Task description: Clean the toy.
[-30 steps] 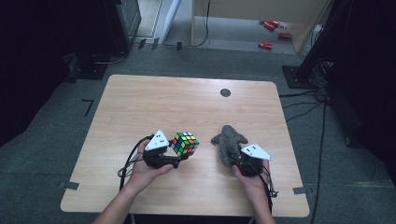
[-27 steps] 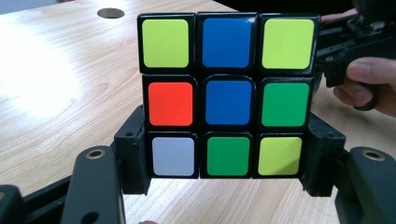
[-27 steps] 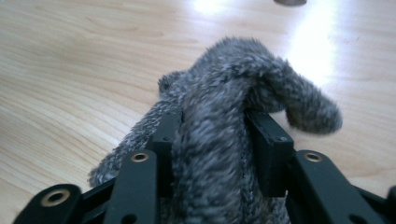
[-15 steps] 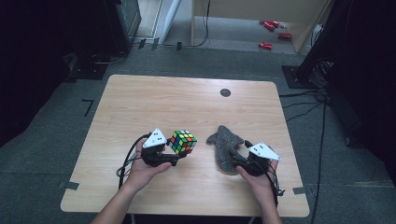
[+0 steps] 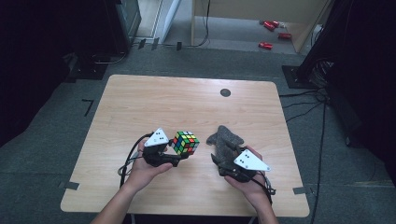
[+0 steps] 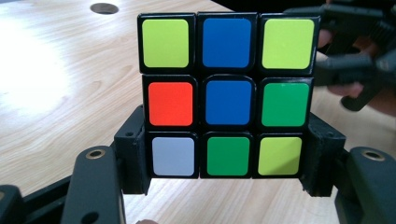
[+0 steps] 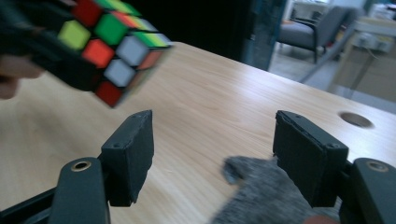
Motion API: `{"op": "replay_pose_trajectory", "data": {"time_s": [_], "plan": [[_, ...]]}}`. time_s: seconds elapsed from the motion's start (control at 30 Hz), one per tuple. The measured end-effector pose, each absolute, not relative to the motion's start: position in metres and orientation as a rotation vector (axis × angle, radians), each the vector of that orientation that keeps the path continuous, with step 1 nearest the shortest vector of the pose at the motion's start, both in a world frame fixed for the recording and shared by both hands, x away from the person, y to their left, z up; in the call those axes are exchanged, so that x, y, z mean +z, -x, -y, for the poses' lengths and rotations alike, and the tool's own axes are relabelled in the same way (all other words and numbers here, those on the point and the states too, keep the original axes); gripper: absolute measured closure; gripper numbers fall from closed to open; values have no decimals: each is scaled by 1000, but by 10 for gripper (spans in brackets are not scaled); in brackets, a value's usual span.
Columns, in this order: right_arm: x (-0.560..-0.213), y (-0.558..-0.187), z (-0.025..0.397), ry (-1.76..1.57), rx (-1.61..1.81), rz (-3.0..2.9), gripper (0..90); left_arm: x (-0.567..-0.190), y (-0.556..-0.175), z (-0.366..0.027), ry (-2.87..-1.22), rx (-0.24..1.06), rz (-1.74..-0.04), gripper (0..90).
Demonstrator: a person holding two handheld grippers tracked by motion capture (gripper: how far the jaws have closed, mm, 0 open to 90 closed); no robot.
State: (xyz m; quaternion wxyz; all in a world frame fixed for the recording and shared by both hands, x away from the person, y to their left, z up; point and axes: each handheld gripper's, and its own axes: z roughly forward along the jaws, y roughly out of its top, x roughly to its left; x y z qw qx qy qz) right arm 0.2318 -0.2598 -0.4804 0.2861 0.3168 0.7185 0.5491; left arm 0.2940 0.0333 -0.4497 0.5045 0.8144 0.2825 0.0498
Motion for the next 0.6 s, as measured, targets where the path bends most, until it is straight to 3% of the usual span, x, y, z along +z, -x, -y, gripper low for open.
{"op": "replay_pose_trajectory", "data": {"time_s": [0.6], "plan": [[-495,-225,226,-521,1390,-1910,227,-447,-296,-21,-2067,-28,-567,350]]}}
